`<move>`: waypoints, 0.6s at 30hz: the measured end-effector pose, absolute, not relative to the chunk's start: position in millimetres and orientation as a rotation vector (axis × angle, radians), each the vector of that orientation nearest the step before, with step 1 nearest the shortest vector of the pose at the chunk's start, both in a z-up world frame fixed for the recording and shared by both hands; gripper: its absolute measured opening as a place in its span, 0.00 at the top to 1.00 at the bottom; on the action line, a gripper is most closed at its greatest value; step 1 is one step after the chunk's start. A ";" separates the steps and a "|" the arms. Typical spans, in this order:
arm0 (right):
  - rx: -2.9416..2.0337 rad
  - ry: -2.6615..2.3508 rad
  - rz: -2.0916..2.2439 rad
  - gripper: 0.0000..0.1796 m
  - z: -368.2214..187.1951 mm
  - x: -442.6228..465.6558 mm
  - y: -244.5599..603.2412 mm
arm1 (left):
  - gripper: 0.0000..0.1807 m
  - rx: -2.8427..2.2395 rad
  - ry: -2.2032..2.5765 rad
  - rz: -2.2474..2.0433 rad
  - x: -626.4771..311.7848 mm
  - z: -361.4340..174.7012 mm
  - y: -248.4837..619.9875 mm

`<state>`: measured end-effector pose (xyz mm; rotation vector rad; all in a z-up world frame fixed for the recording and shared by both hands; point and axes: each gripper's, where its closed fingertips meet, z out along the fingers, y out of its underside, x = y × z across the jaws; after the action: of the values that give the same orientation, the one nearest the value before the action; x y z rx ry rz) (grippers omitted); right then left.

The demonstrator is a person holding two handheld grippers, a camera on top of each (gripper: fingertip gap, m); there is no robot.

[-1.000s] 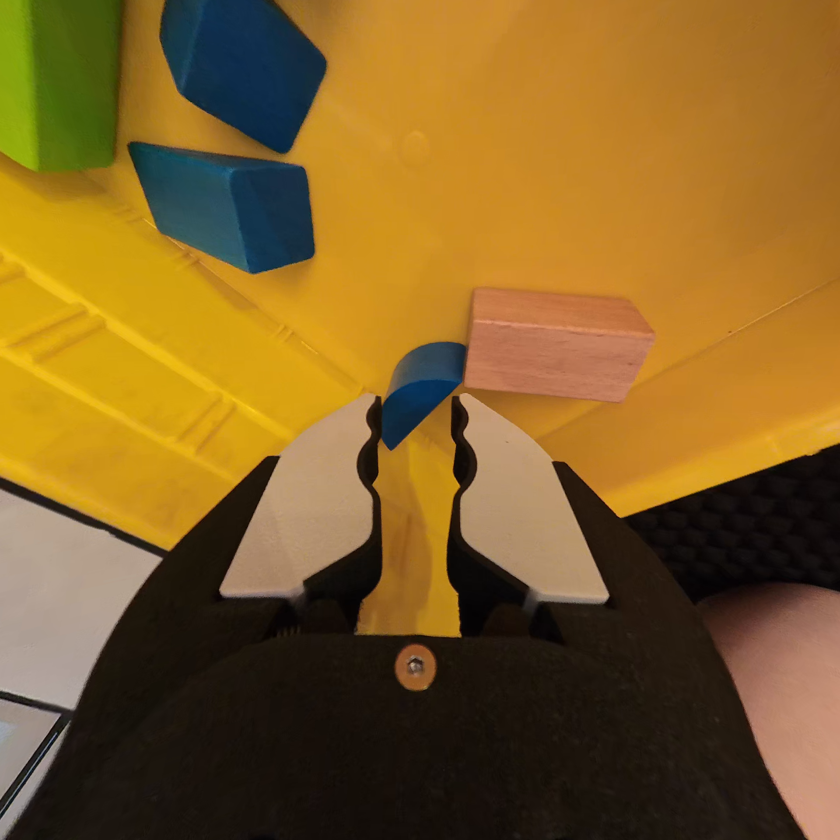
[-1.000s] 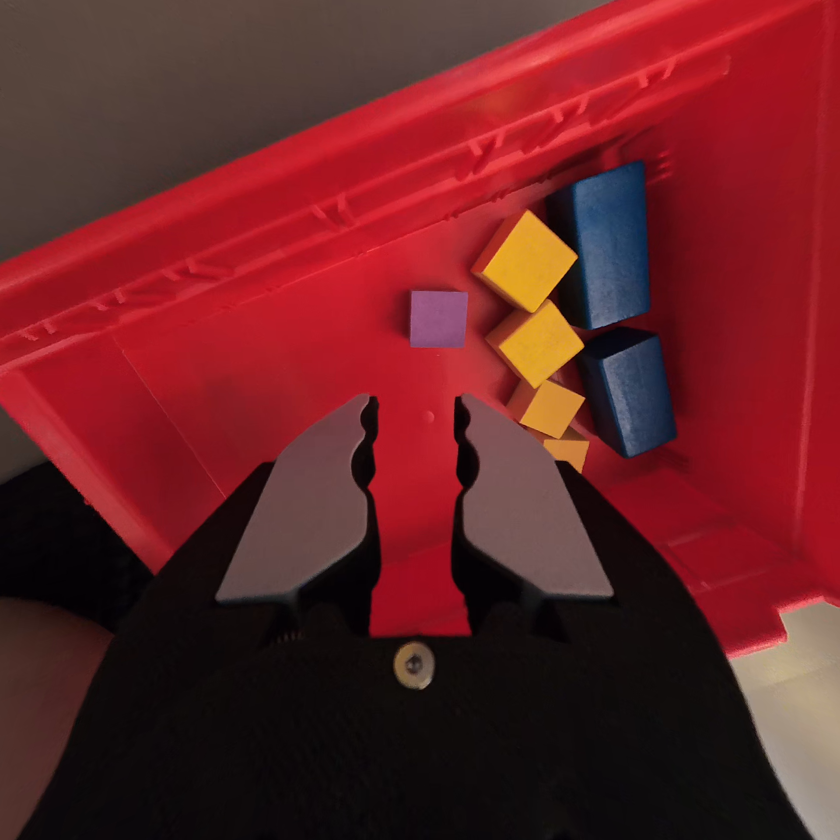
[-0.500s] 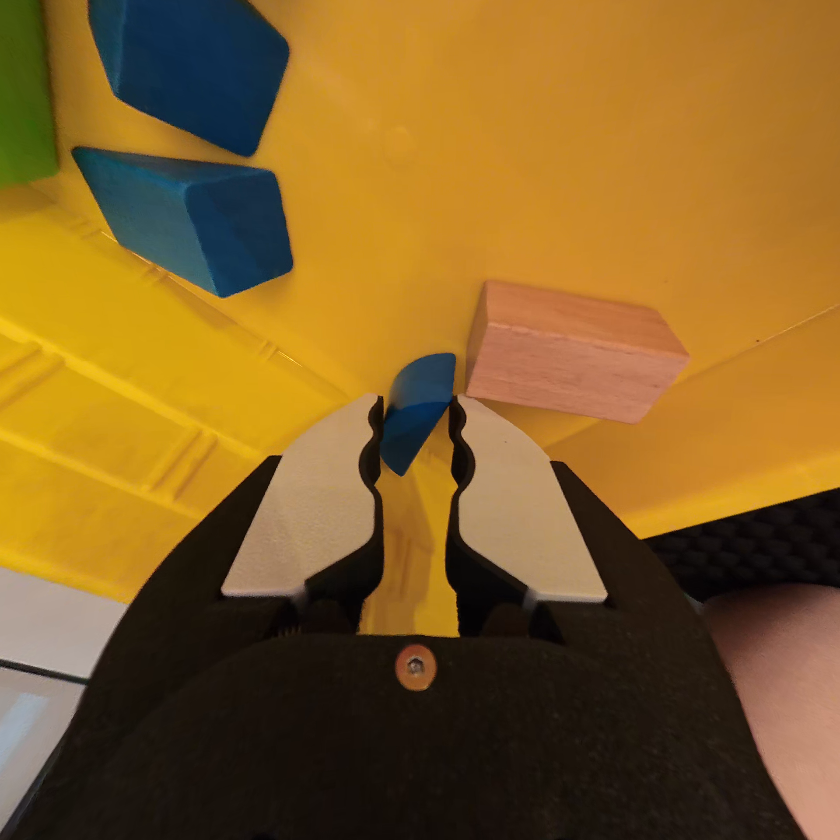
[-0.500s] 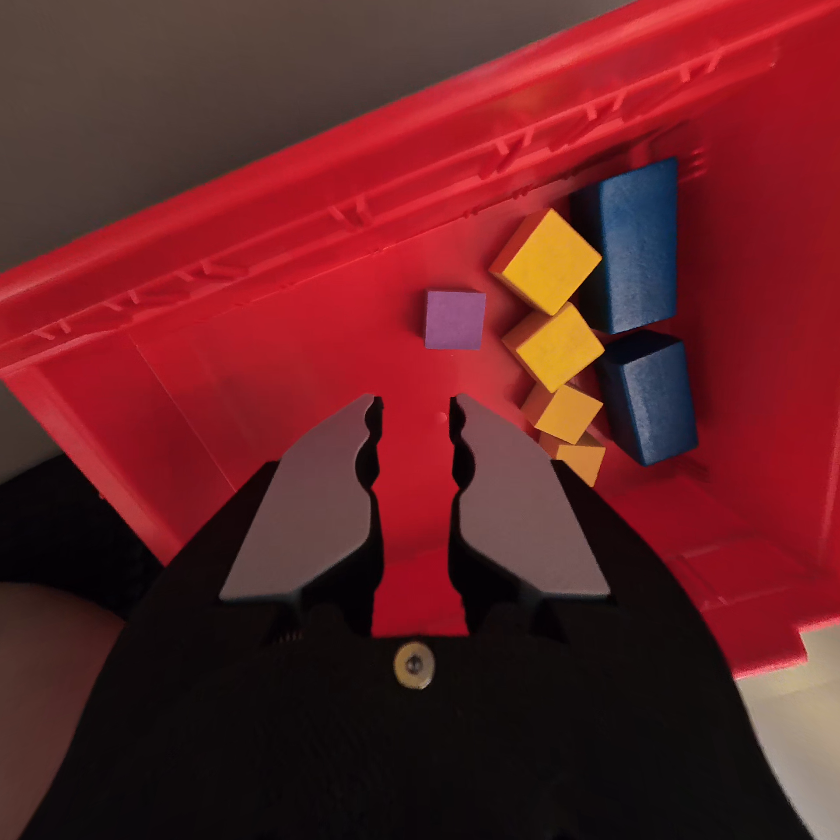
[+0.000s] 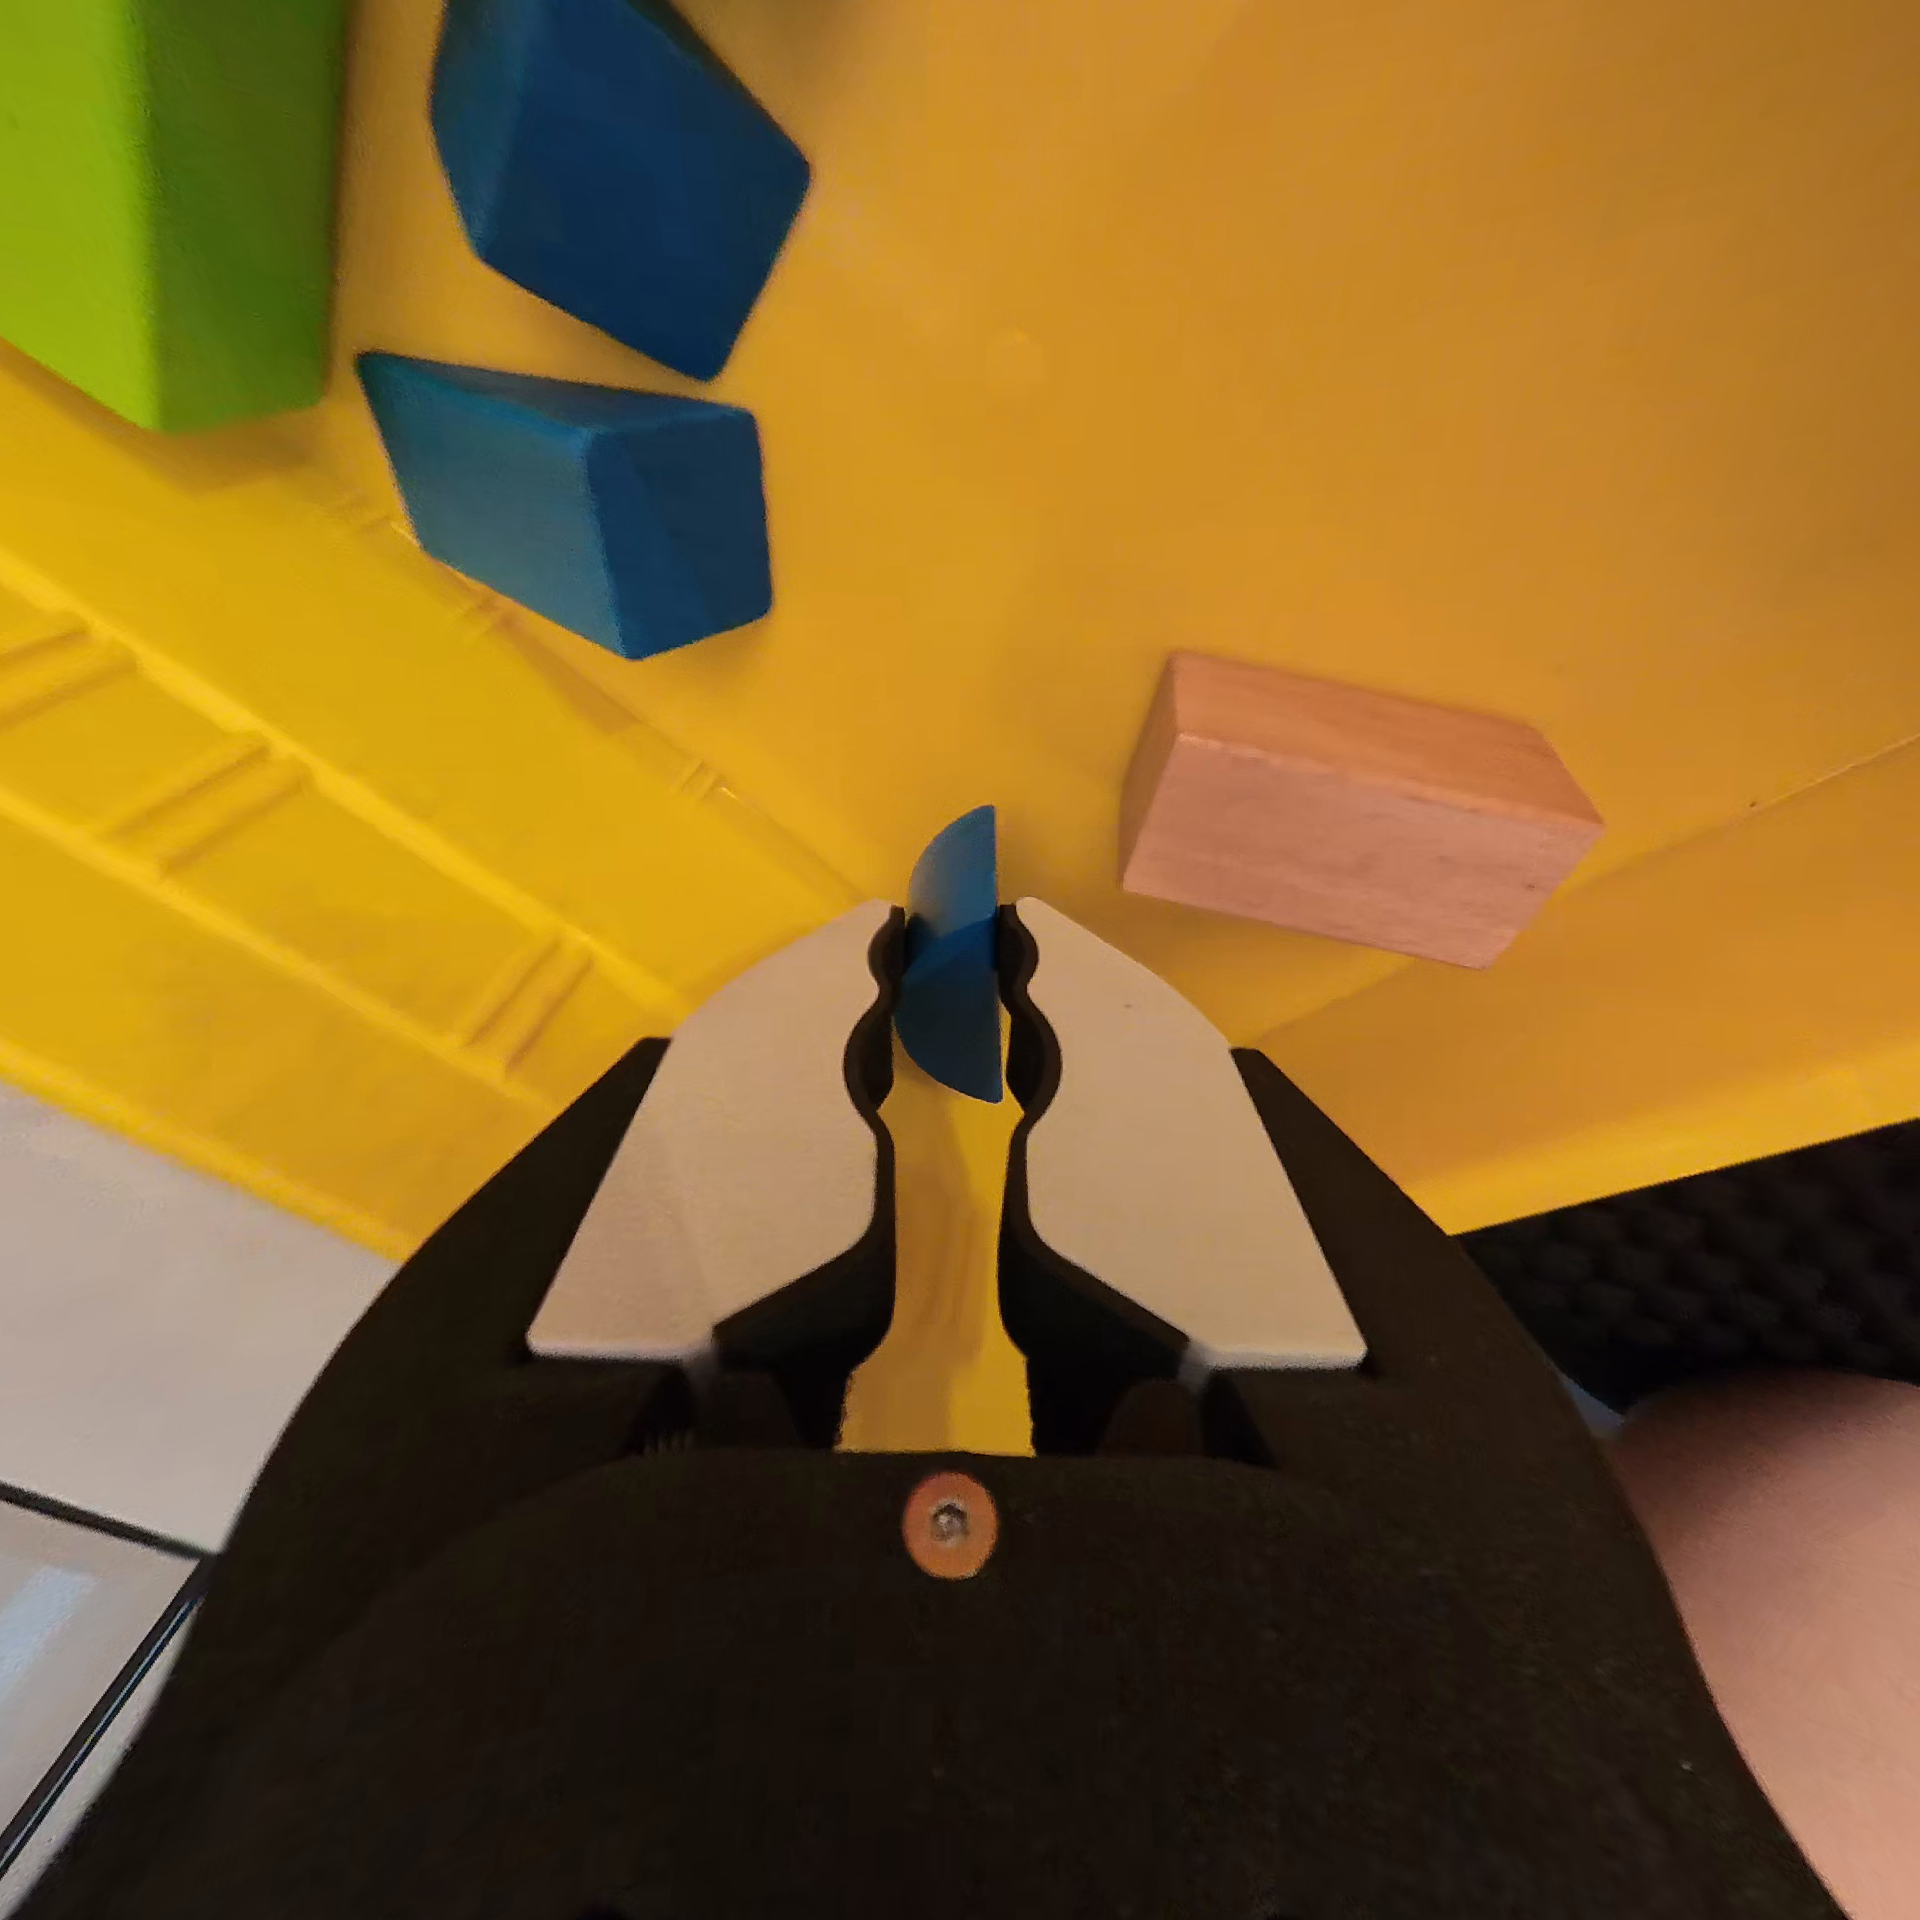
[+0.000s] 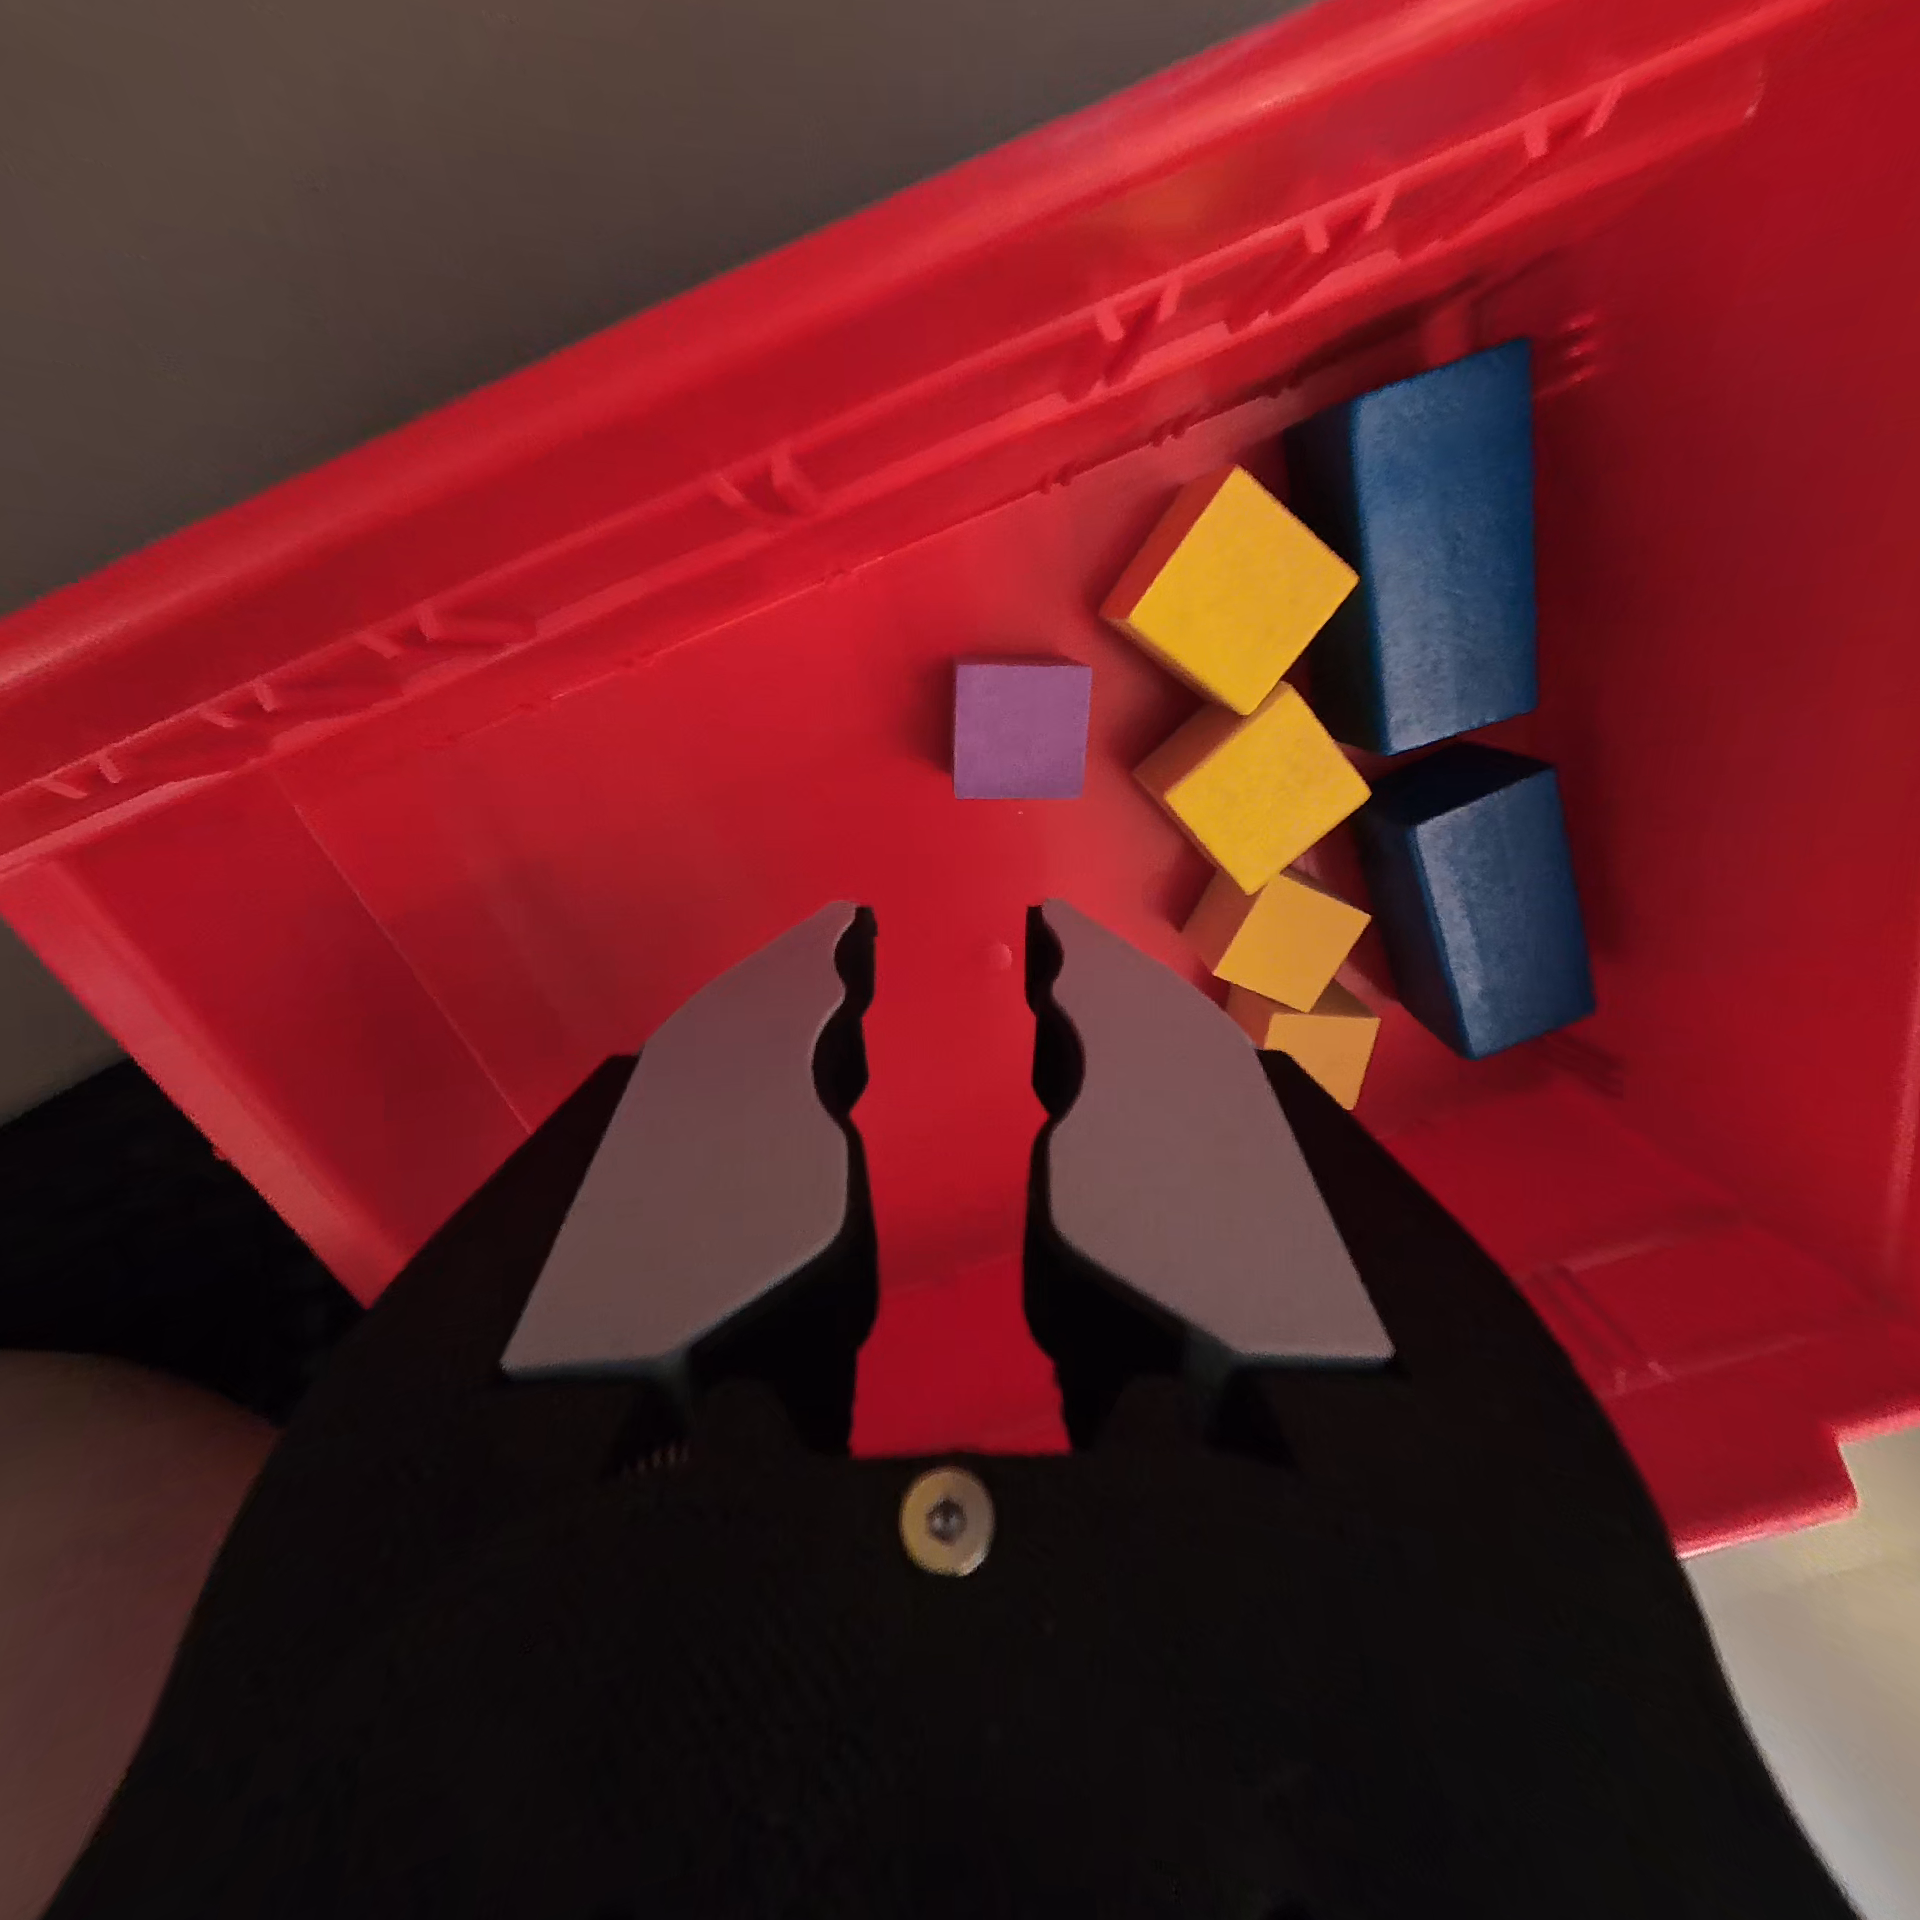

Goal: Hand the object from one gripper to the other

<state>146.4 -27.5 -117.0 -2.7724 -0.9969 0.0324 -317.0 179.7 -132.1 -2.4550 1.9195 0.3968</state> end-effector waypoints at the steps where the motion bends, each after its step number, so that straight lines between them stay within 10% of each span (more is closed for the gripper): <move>1: -2.769 -0.994 0.029 0.84 -116.5 146.7 -26.9 | 0.91 -2.435 1.897 0.375 -314.4 -127.5 182.1; 18: -1.913 -0.765 0.000 0.75 48.7 44.2 47.4 | 0.91 -1.625 1.429 -1.153 -160.1 69.1 114.1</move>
<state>44.2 47.4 48.7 -1.9134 -0.7645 -0.0002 -160.1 114.1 69.1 -1.6254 1.4285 -1.1527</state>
